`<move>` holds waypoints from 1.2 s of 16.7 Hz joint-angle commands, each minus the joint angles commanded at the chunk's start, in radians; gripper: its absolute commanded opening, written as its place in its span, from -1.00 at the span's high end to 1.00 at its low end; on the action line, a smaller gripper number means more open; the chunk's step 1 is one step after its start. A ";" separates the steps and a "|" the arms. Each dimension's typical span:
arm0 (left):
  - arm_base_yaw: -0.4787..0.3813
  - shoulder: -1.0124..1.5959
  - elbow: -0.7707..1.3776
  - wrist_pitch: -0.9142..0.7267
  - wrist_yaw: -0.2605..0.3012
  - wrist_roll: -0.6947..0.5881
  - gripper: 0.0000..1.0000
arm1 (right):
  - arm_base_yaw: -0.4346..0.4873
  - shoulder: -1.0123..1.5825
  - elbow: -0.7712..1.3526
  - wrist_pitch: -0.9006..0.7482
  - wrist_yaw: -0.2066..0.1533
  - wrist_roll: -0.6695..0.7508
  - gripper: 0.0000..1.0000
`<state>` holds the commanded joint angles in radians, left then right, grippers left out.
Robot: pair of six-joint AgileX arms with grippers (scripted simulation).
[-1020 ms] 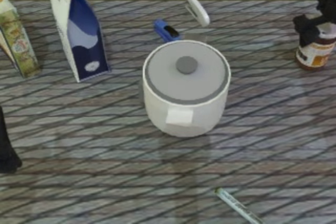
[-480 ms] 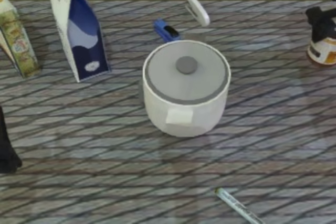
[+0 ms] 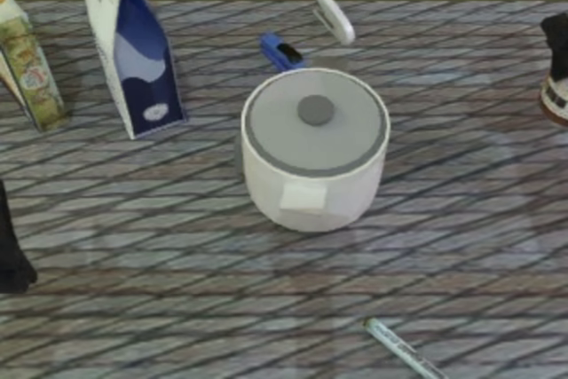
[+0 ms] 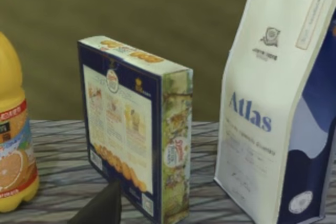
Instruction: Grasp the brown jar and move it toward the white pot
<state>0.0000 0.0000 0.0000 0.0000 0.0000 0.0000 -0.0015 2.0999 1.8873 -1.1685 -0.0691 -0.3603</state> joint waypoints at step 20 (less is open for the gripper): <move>0.000 0.000 0.000 0.000 0.000 0.000 -1.00 | 0.303 -0.069 -0.304 0.238 0.130 0.666 1.00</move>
<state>0.0000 0.0000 0.0000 0.0000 0.0000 0.0000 0.3016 2.0305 1.5834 -0.9307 0.0614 0.3059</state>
